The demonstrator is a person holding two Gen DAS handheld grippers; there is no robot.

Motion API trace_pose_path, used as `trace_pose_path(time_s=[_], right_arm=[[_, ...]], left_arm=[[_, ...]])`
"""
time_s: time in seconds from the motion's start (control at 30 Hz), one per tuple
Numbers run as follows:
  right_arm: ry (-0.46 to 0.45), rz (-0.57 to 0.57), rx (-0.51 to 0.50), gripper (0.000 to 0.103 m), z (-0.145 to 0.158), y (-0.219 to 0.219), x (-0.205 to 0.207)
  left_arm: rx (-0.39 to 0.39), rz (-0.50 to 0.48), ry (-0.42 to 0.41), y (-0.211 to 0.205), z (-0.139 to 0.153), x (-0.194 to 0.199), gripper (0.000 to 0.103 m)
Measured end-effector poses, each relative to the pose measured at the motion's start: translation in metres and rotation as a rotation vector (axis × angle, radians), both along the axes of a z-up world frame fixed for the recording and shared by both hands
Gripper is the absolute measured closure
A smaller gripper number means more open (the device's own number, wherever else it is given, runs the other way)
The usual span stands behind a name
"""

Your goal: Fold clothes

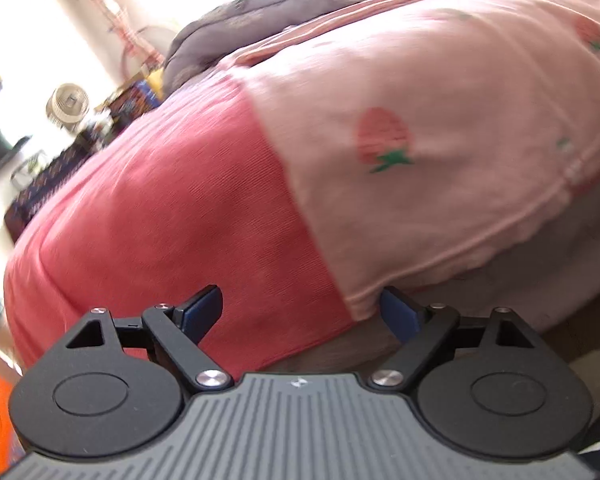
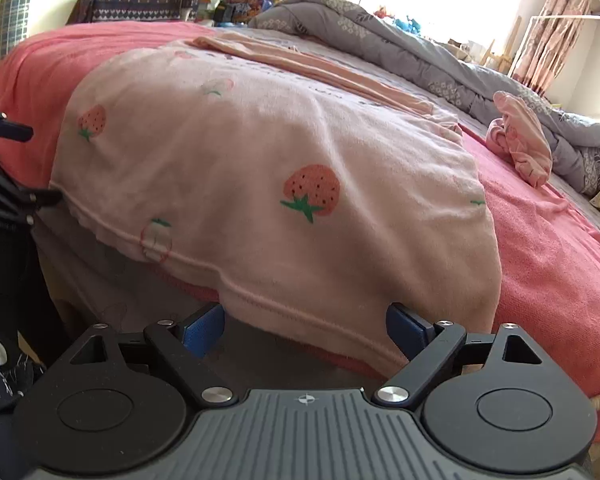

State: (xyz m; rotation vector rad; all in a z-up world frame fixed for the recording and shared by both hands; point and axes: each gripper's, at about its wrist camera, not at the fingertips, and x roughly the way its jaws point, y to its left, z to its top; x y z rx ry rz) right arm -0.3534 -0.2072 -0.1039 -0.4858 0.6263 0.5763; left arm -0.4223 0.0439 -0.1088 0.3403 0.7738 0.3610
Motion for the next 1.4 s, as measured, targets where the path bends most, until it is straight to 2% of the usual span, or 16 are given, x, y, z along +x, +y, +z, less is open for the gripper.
trace_pose_path(time_s=[0.2,0.33,0.5,0.63,0.8,0.93,1.03,1.1,1.3,1.4], right_arm=[[0.021,-0.01,0.005,0.014,-0.001,0.001,0.001],[0.022,-0.012,0.001,0.014,0.001,0.001,0.001],[0.024,-0.019,0.01,0.014,0.004,0.0,0.004],[0.021,-0.018,0.008,0.014,0.005,-0.001,0.005],[0.023,-0.021,0.02,0.014,0.007,-0.001,0.006],[0.024,-0.024,0.026,0.014,0.008,0.0,0.007],[0.024,-0.023,0.025,0.014,0.009,-0.001,0.006],[0.023,-0.026,0.027,0.014,0.009,-0.001,0.006],[0.024,-0.023,0.061,0.014,0.017,-0.003,0.005],[0.038,-0.018,0.109,0.013,0.023,-0.005,0.005]], left_arm=[[-0.032,-0.066,0.084,-0.001,-0.014,0.002,0.015],[-0.028,-0.078,0.036,-0.002,-0.009,-0.005,0.015],[-0.026,0.009,0.014,0.012,-0.002,-0.007,0.015],[-0.024,0.036,-0.019,0.018,0.007,-0.017,0.015],[-0.038,-0.013,-0.027,0.016,0.009,-0.025,0.015],[-0.005,-0.05,0.011,0.002,-0.004,-0.027,0.017],[0.028,-0.048,-0.039,-0.001,0.0,-0.033,0.017],[0.021,-0.029,-0.072,0.003,0.007,-0.037,0.017],[-0.091,0.047,-0.157,0.016,0.026,-0.05,0.017],[-0.084,0.065,-0.149,0.018,0.025,-0.041,0.018]])
